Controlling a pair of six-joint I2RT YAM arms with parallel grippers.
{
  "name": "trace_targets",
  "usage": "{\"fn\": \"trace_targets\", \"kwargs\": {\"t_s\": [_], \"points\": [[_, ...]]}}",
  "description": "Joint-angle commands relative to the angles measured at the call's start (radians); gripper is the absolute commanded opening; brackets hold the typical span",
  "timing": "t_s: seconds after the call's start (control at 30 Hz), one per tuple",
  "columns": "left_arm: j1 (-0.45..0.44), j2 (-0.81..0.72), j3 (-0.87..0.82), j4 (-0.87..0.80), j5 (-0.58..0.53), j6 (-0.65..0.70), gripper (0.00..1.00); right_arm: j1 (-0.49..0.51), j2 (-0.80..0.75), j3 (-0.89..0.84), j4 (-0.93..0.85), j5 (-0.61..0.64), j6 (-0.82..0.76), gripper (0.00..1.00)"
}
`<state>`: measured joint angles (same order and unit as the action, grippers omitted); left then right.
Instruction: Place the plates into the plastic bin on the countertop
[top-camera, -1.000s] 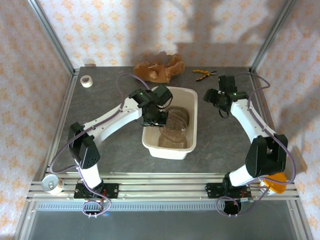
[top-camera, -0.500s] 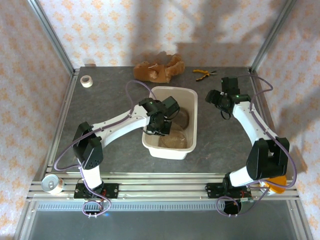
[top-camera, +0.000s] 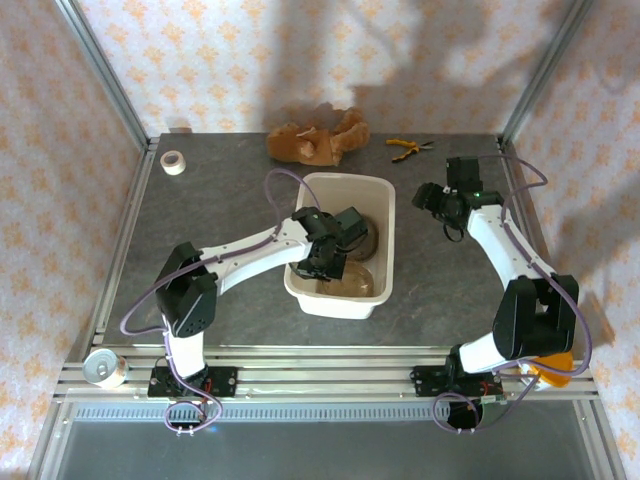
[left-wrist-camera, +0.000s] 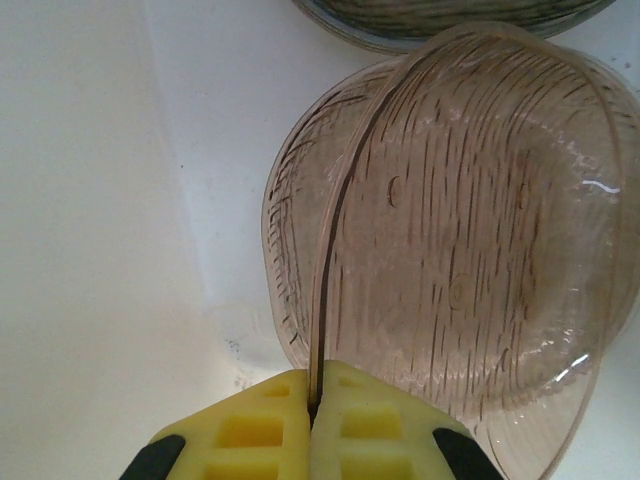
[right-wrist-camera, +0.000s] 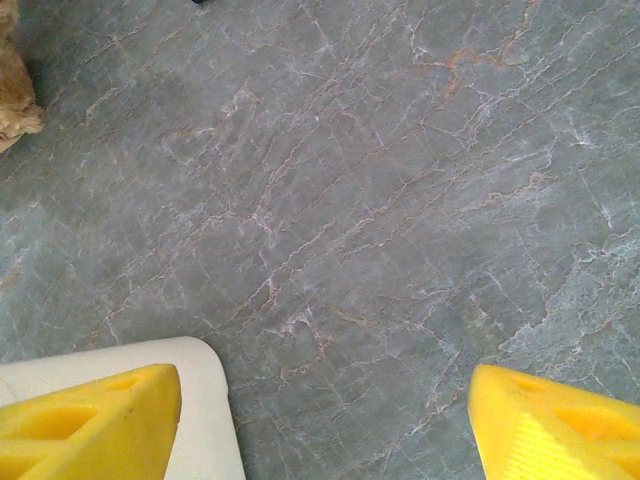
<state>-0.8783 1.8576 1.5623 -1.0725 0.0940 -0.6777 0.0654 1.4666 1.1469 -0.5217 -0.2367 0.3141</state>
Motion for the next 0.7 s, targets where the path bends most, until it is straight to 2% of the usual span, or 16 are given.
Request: {"fn": "trace_targets", "kwargs": {"t_s": [0.0, 0.33, 0.67], "points": [[-0.017, 0.028, -0.004, -0.026, -0.026, -0.019, 0.0, -0.011, -0.012, -0.012, 0.02, -0.004, -0.013, 0.76], [-0.031, 0.08, 0.006, -0.057, -0.038, -0.038, 0.0, -0.024, -0.009, -0.024, 0.026, -0.012, -0.024, 0.76], [-0.034, 0.071, 0.048, -0.095, -0.08, -0.042, 0.17, -0.036, -0.009, -0.013, 0.022, -0.015, -0.035, 0.76]]}}
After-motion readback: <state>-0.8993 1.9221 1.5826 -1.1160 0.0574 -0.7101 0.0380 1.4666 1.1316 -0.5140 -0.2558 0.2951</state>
